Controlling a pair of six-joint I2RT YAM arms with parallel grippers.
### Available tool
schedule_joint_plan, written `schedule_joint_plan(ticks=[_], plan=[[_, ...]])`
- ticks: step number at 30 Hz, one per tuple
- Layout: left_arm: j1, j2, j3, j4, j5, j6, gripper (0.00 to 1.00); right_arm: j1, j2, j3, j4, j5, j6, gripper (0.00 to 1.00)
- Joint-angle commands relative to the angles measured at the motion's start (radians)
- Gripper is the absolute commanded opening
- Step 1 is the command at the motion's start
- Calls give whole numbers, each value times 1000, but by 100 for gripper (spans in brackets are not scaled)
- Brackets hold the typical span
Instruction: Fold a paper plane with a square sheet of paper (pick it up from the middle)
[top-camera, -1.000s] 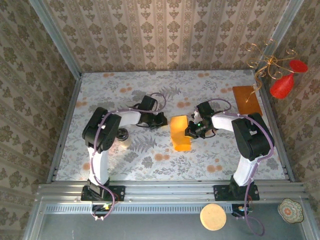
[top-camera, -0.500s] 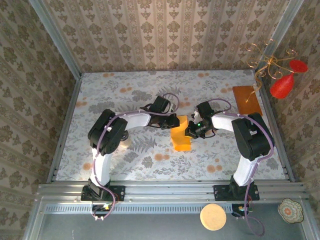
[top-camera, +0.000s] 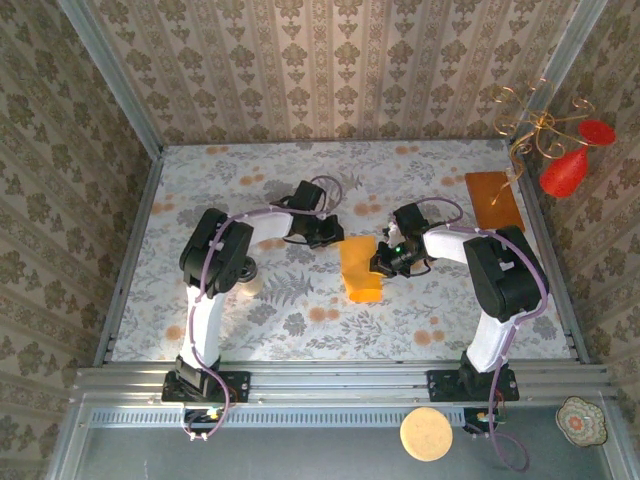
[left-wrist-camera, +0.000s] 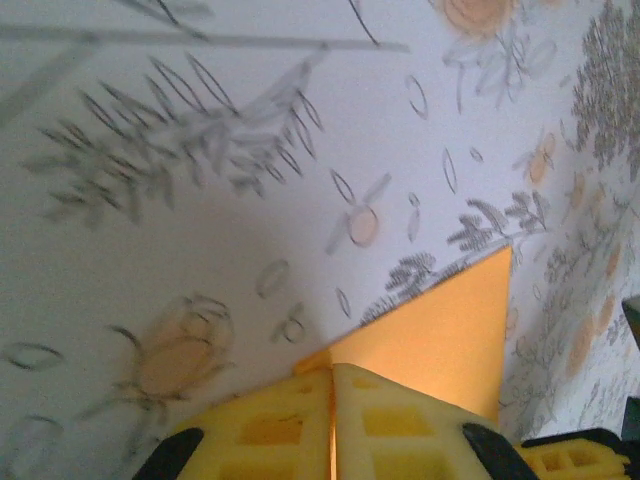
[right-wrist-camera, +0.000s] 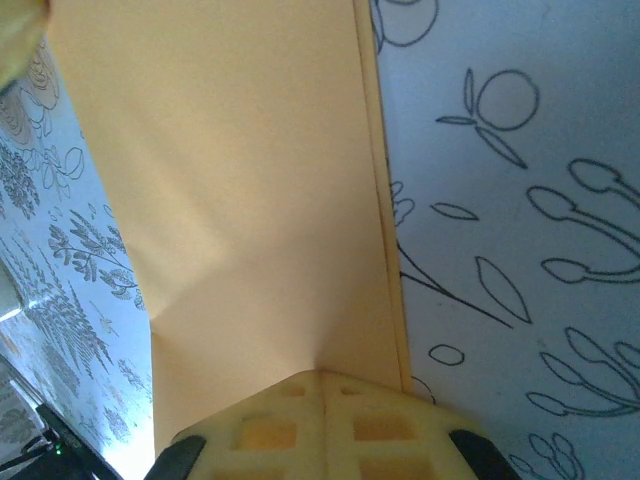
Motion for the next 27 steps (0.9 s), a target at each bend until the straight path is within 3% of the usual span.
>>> schedule_joint_plan(ticks=[1, 4, 9, 15, 21, 27], plan=[[64, 57, 47, -115, -134, 59, 11, -2, 111, -77, -84, 291, 12, 7], [81, 53, 84, -152, -128, 88, 11, -1, 110, -78, -80, 293, 17, 7], [67, -90, 54, -153, -130, 99, 12, -1, 90, -81, -62, 277, 35, 7], [-24, -233, -65, -86, -95, 35, 12, 2, 53, -92, -10, 205, 82, 7], [-143, -210, -153, -14, -12, -65, 12, 1, 37, -98, -10, 211, 85, 7], [-168, -164, -181, -4, -4, -97, 12, 2, 49, -104, -2, 217, 82, 7]])
